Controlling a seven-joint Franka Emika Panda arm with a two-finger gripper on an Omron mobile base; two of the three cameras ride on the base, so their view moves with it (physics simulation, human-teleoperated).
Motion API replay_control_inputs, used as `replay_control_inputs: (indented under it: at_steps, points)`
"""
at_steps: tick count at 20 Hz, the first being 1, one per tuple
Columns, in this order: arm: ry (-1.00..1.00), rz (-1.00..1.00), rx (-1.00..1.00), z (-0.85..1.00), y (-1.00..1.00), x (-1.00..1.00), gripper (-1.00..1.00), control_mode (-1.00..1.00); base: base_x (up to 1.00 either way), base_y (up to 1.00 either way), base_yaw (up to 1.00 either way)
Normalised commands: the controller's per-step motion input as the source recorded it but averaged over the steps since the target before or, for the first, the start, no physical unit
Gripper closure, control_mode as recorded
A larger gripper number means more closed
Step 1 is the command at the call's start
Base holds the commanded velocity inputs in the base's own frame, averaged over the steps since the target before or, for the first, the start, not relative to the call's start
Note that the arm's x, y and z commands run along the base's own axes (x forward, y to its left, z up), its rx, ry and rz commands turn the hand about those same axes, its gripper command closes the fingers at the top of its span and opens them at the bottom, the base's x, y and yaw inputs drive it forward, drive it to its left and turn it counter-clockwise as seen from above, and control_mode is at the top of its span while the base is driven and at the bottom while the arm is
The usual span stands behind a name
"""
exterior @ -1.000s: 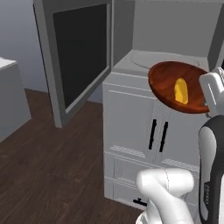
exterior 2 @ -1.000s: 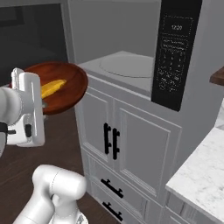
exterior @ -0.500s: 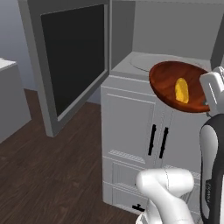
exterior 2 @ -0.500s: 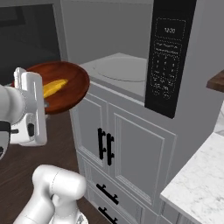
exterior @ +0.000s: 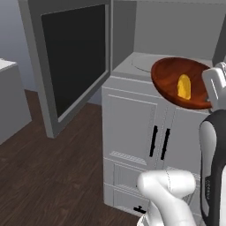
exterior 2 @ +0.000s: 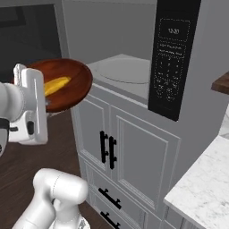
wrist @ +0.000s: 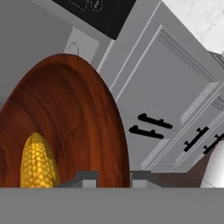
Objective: Pick the corn from the sink and place it in the bowl. Then pick the bowl and place it in the microwave. Then close the microwave door and press the start button.
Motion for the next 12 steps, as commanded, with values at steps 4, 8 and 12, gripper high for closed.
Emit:
replay_control_inputs:
  at_steps: [4, 8, 12]
  points:
    - [0.0, -0.18, 0.0, 0.38, -0.01, 0.32, 1.0, -1.0, 0.0, 0.0, 0.0]
    - [0.01, -0.08, 0.0, 0.09, -0.3, 0.55, 1.0, -1.0, 0.0, 0.0, 0.0]
    - [0.0, -0.04, 0.0, 0.0, -0.39, 0.63, 1.0, -1.0, 0.0, 0.0, 0.0]
